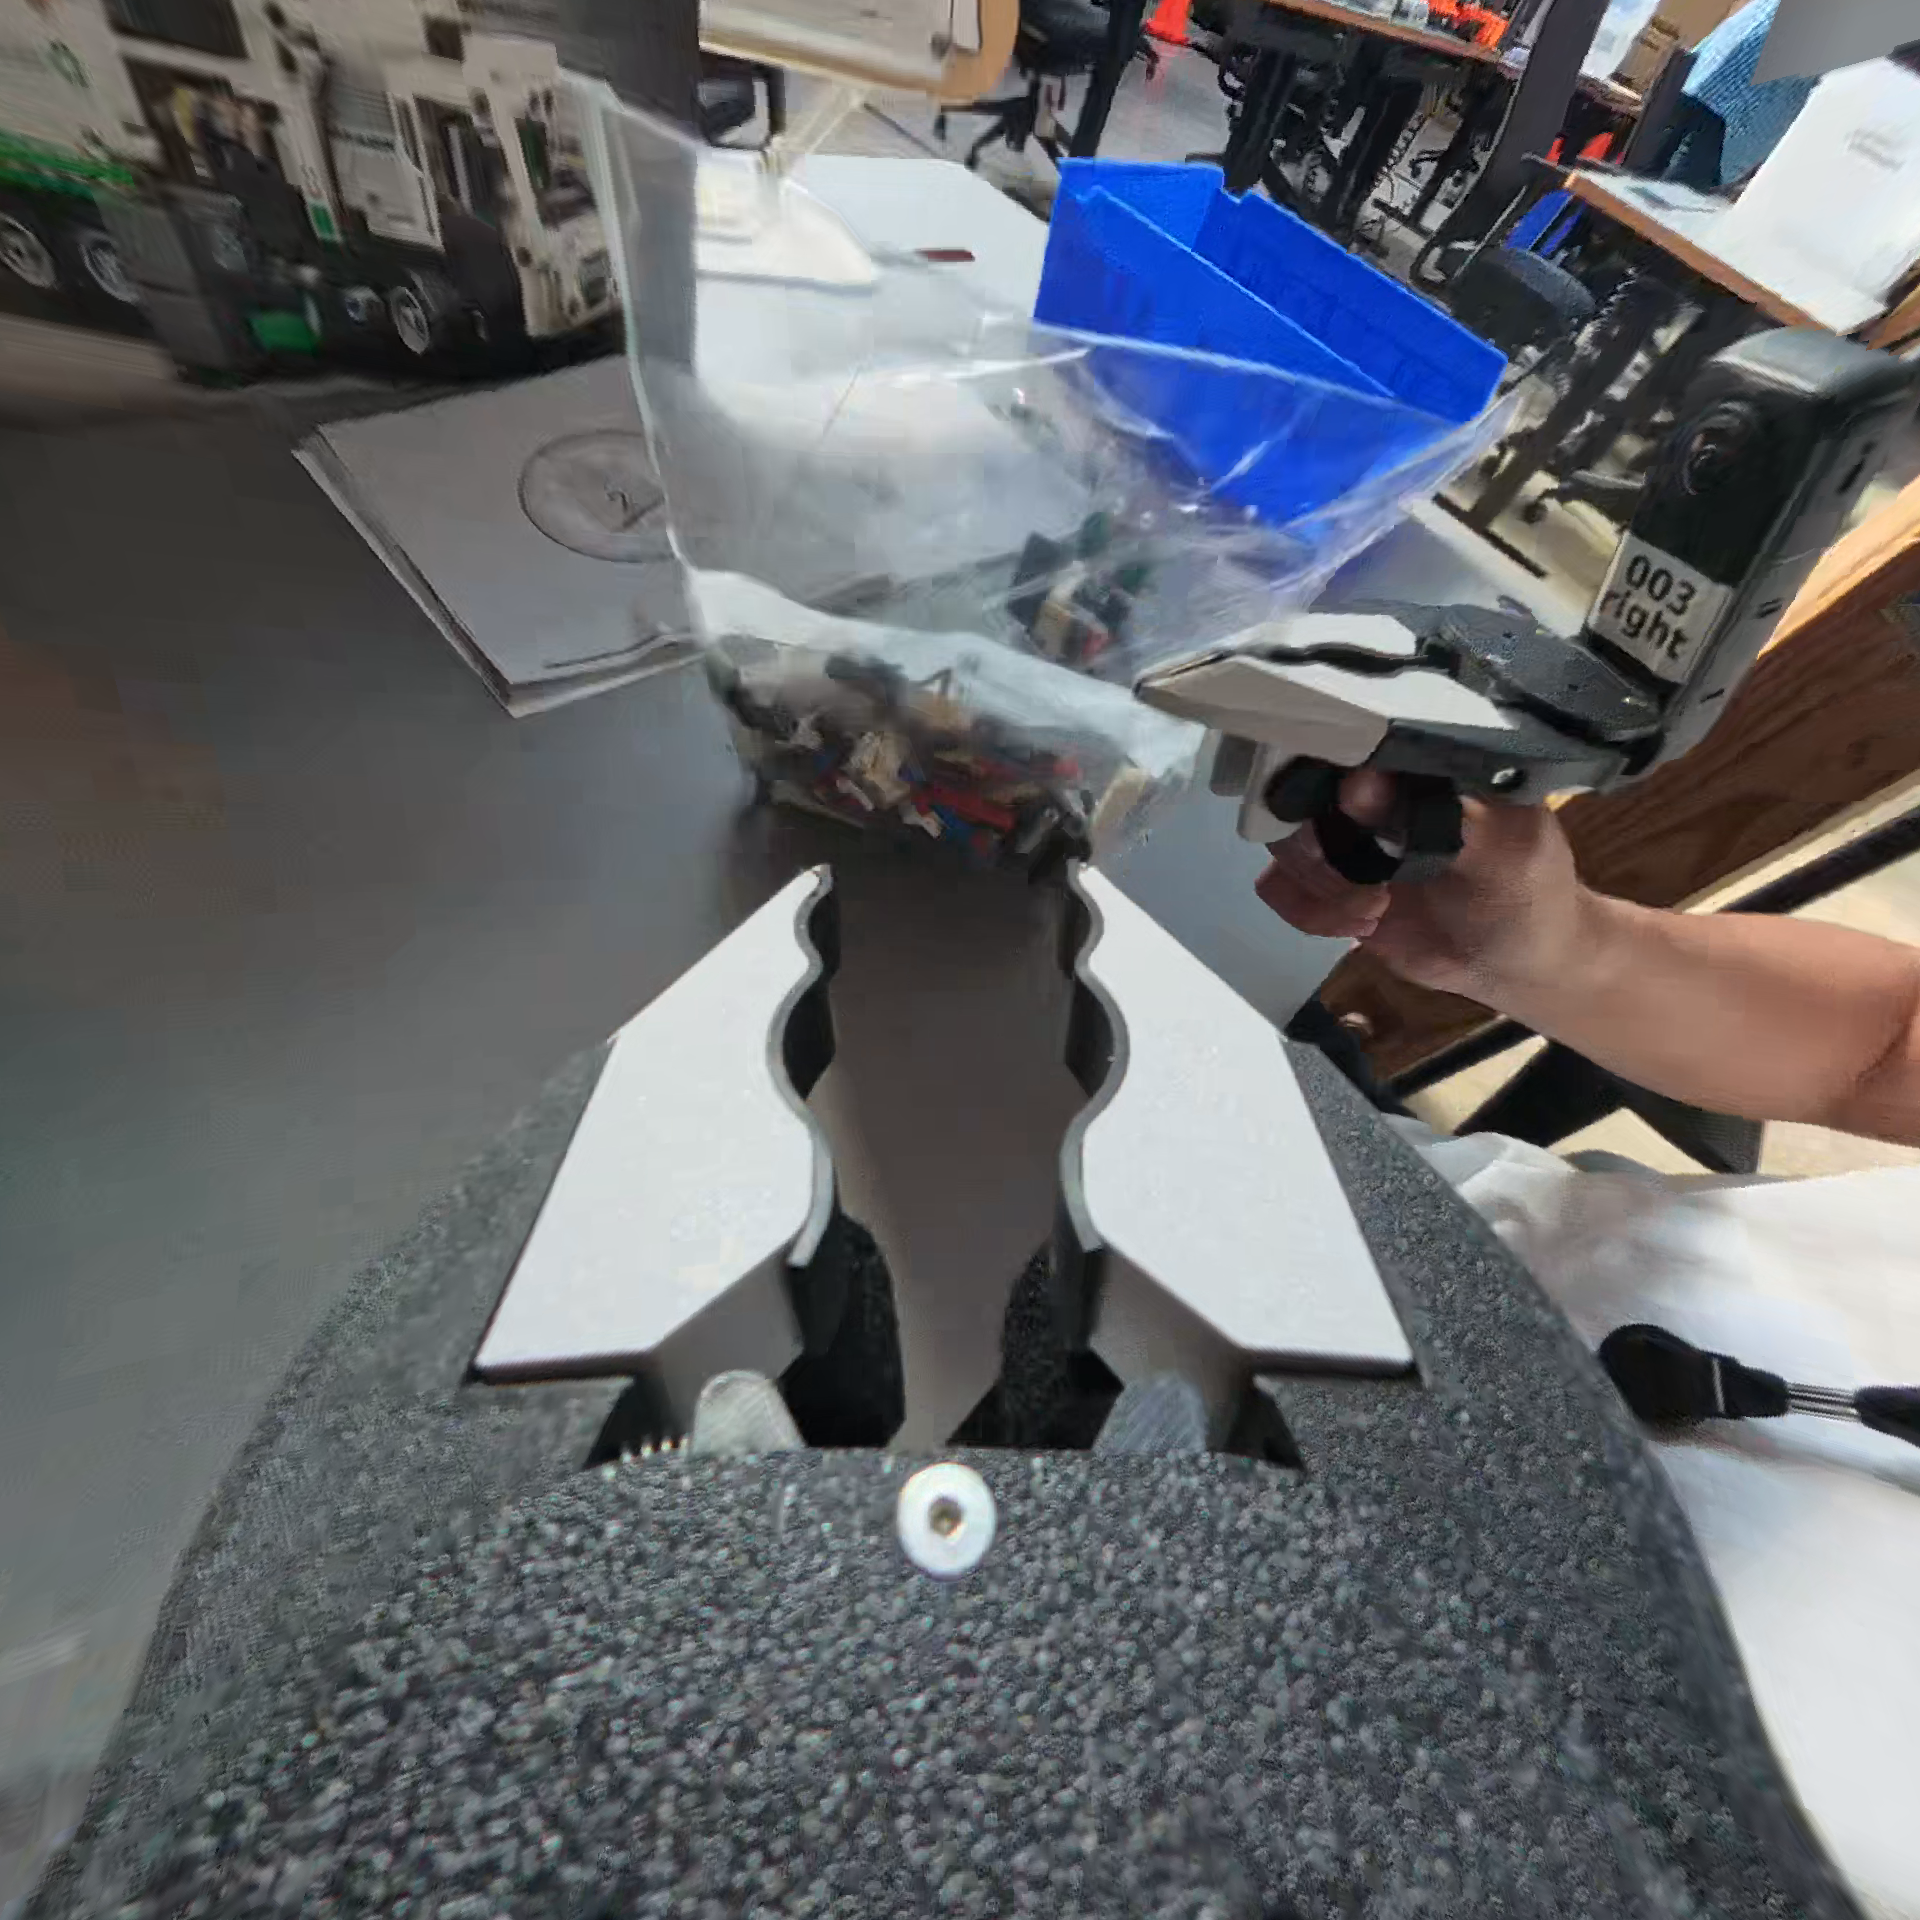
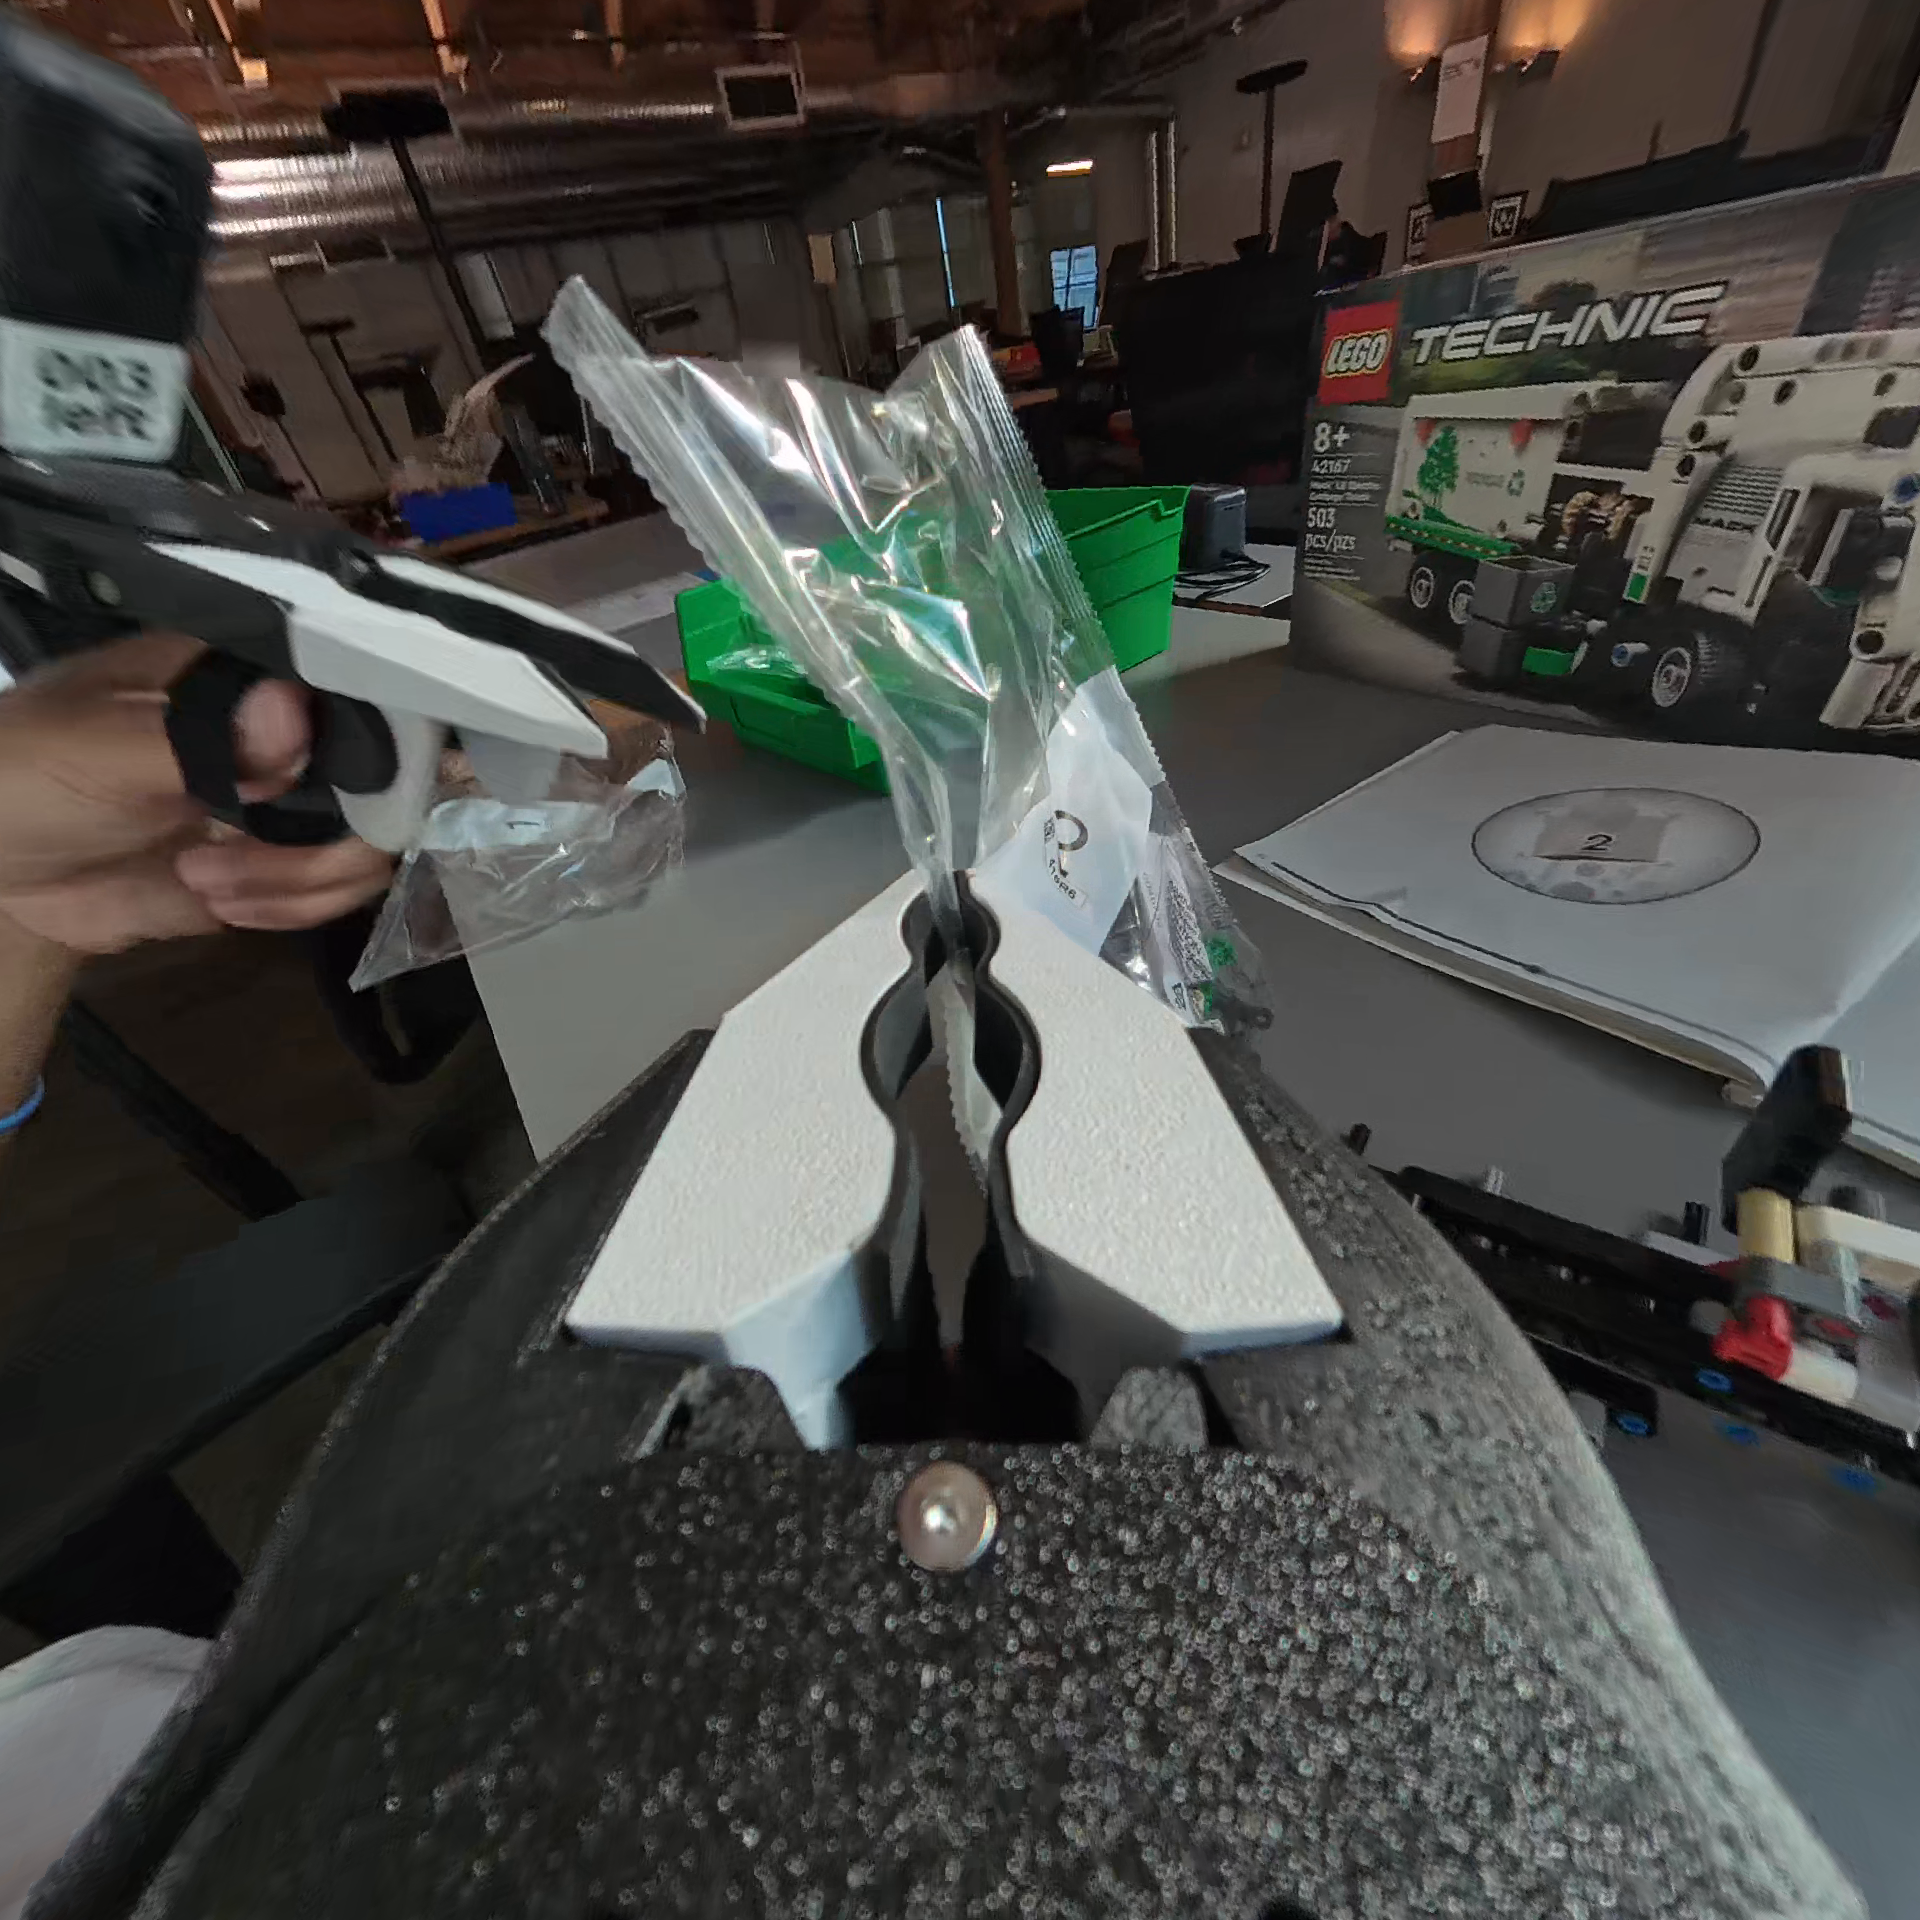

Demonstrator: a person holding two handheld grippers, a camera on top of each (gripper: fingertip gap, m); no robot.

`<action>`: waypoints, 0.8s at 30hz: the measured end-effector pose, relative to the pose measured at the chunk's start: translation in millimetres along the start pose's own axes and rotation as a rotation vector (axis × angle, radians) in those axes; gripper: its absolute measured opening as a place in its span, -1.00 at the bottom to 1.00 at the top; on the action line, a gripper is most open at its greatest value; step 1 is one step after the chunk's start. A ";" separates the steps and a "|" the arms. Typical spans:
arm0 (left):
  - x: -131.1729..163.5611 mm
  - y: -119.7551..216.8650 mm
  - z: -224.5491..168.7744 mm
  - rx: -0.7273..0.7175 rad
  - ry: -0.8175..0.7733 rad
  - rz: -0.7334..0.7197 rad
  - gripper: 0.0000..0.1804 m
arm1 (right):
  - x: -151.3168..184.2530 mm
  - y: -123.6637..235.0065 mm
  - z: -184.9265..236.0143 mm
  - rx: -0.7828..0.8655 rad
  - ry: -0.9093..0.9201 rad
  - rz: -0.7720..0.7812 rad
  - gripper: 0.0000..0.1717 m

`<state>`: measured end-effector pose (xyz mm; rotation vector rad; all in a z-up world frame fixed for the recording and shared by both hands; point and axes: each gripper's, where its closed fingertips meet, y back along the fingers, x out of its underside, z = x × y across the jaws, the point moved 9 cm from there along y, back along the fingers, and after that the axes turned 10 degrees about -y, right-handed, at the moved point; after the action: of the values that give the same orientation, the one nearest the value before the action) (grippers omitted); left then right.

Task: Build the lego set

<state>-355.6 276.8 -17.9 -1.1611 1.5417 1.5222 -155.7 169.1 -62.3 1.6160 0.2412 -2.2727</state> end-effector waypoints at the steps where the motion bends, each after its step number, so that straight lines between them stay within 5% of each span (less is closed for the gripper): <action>1: 6.8 -13.6 6.6 0.078 0.068 0.023 -0.55 | -1.3 5.0 -4.6 -0.016 -0.049 -0.009 -1.00; 5: 16.4 -65.2 21.8 0.260 0.170 0.044 -0.41 | -2.7 18.7 -16.7 -0.046 -0.190 -0.031 -1.00; 10: -3.9 -101.7 36.0 0.103 -0.064 0.009 -0.34 | -3.7 33.6 -22.1 -0.040 -0.273 -0.046 -1.00; 13: -15.2 -112.1 33.4 0.121 -0.148 0.001 -0.53 | -3.7 37.4 -24.0 -0.063 -0.319 -0.041 -1.00; 16: -18.0 -115.6 30.5 0.117 -0.236 0.045 -0.99 | -4.1 41.1 -25.8 -0.106 -0.336 -0.029 -0.98; 24: -39.4 -77.1 20.0 -0.004 -0.722 0.067 -1.00 | -39.1 71.8 -29.7 -0.560 -0.239 0.105 -0.24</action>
<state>-272.5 307.8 -13.9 -0.4620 1.0816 1.7270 -91.5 119.2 -31.4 1.0395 0.6458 -2.0445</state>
